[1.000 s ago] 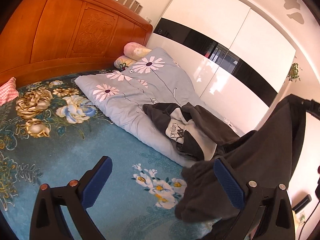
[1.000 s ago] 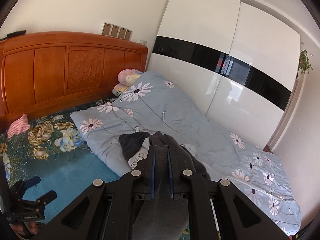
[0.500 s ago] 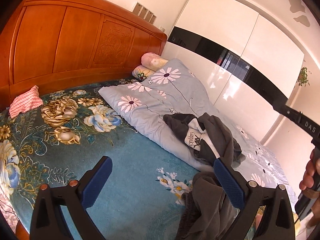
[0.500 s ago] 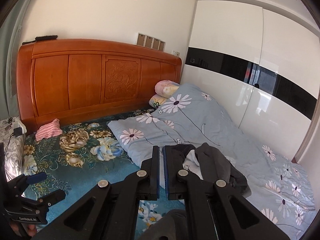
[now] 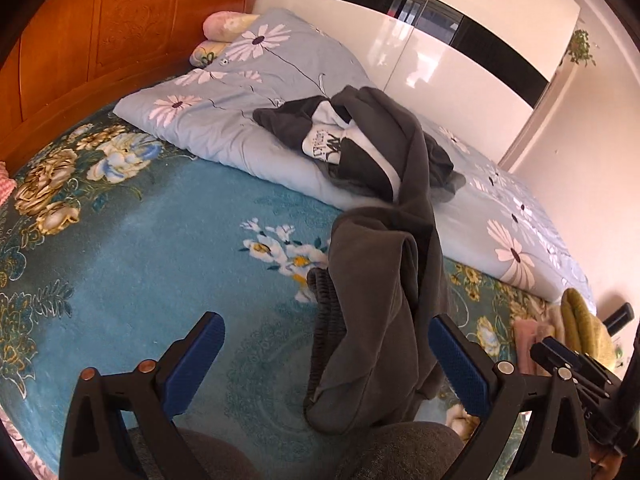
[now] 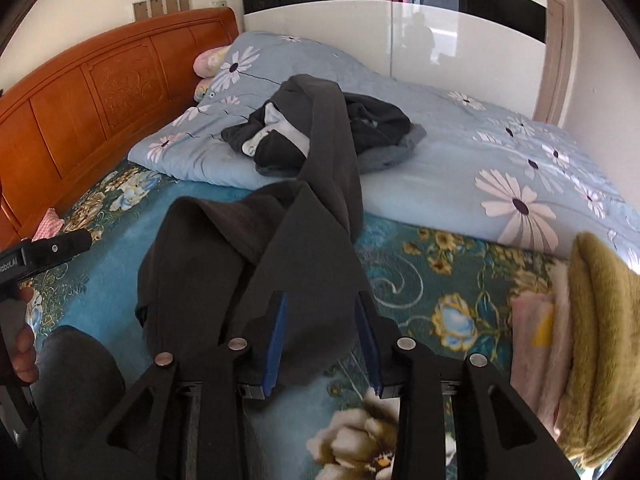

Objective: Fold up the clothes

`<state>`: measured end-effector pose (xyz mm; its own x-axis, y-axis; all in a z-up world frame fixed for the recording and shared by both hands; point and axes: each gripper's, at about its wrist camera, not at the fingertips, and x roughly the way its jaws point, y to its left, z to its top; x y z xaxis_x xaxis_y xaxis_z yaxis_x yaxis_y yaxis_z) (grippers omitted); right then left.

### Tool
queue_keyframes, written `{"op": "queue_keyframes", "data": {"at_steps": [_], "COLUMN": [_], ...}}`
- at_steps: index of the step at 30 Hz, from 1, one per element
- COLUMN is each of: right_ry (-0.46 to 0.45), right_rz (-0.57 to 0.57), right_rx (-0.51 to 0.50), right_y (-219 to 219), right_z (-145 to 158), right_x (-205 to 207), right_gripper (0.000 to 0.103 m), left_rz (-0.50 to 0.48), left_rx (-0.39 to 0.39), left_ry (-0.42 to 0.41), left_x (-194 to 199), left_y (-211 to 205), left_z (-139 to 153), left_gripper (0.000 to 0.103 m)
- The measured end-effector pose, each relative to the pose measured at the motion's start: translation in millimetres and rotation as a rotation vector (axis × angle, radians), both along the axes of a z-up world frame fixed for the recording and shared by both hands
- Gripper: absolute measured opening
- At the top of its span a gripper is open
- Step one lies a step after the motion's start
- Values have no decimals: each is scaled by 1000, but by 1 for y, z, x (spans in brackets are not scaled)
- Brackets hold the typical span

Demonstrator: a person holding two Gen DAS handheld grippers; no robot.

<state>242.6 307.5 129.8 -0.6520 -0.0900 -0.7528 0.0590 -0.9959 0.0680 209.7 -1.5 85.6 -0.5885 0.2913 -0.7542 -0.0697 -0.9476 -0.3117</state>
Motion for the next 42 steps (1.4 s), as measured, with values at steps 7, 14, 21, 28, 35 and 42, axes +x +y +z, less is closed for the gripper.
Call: {"op": "queue_keyframes", "data": {"at_steps": [7,14,21,28,35,42], "right_ry": [-42,-49,-47,-58,-61,-86], "right_rz": [-81,-70,-99,-155,-157,-72], "right_rx": [-86,-96,-103,-151,-193,-192], "right_y": [21,20,33,52,50,24], "right_z": [-17,-21,-21,-28,-36,-44], "right_x": [23,28,38,44,42,28], "right_gripper": [36,36,36,36,36,36], "left_rz": [-37,-58,29,139,200,130], "left_rx": [-8,-19,-157,-468,-606,-558], "left_ry": [-141,-221,-39,291,135,-17], "left_x": [-13,-21,-28,-45,-31,24], "left_y": [32,56,36,-32,-128,-126], "left_z": [-50,-68,-19,93,34,-51], "left_gripper": [101,41,8,8,8,11]}}
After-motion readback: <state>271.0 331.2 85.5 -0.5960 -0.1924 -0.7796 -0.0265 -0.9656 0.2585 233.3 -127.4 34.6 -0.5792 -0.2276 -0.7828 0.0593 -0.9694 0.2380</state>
